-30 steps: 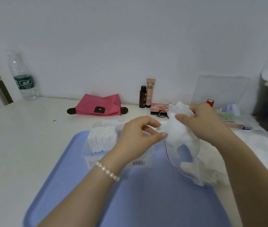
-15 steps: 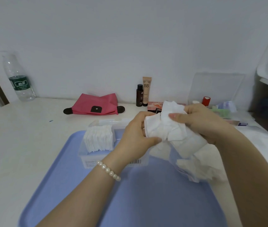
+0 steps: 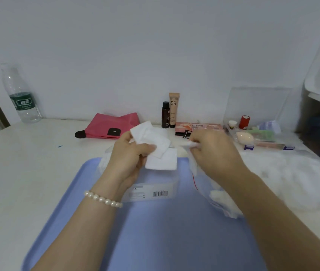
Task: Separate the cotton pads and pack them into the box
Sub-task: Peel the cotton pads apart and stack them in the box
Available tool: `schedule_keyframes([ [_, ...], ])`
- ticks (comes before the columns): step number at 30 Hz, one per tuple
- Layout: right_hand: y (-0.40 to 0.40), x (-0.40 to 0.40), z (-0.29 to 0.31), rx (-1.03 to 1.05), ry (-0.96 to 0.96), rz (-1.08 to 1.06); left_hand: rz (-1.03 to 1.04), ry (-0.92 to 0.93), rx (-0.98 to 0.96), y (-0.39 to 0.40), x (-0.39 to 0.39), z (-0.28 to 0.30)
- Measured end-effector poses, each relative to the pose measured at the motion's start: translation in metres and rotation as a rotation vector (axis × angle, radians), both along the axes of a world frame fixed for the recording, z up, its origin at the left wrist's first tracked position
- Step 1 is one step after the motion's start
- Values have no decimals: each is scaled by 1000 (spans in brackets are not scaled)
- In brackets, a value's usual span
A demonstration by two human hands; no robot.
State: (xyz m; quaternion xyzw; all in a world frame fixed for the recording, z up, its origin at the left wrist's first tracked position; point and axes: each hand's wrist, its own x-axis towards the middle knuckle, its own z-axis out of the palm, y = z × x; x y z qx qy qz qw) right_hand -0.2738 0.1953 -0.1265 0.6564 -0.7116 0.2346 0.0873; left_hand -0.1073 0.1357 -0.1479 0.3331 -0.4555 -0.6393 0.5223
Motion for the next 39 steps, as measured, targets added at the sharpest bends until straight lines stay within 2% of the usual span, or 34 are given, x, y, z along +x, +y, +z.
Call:
schedule_keyframes([
  [3, -5, 0, -15, 114, 213, 52, -7, 24, 24, -2, 5, 0],
  [6, -4, 2, -18, 381, 328, 1, -39, 24, 26, -1, 7, -1],
  [8, -2, 6, -18, 597, 316, -11, -83, 24, 36, 1, 6, -2],
  [10, 3, 6, -14, 670, 273, 2, -132, 19, 51, 3, 4, -3],
  [12, 9, 2, -1, 634, 170, 47, -165, 15, 55, 3, 2, -4],
  [14, 14, -2, 14, 512, -8, 109, -180, 11, 53, 3, 2, -5],
  [18, 8, -1, 20, 27, -609, 147, -244, 41, 59, 5, 4, -4],
  [19, 6, 0, 17, -2, -724, 176, -269, 43, 58, 6, 4, -4],
  [21, 2, 5, 10, 82, -890, 249, -315, 29, 51, 8, 4, -3],
  [23, 0, 8, 5, 57, -888, 279, -343, 15, 43, 10, 4, -3],
  [26, 0, 15, 0, -158, -670, 246, -304, 13, 40, 9, 2, -4],
  [28, -1, 18, -4, -149, -591, 234, -285, 15, 30, 8, 1, -6],
  [31, -1, 24, -6, -27, -636, 263, -311, -21, 1, 9, 2, -7],
  [35, 1, 28, -5, -30, -658, 305, -359, -46, -29, 10, 4, -6],
  [39, -1, 24, -4, -13, -912, 301, -359, 0, -7, 9, 4, -6],
])
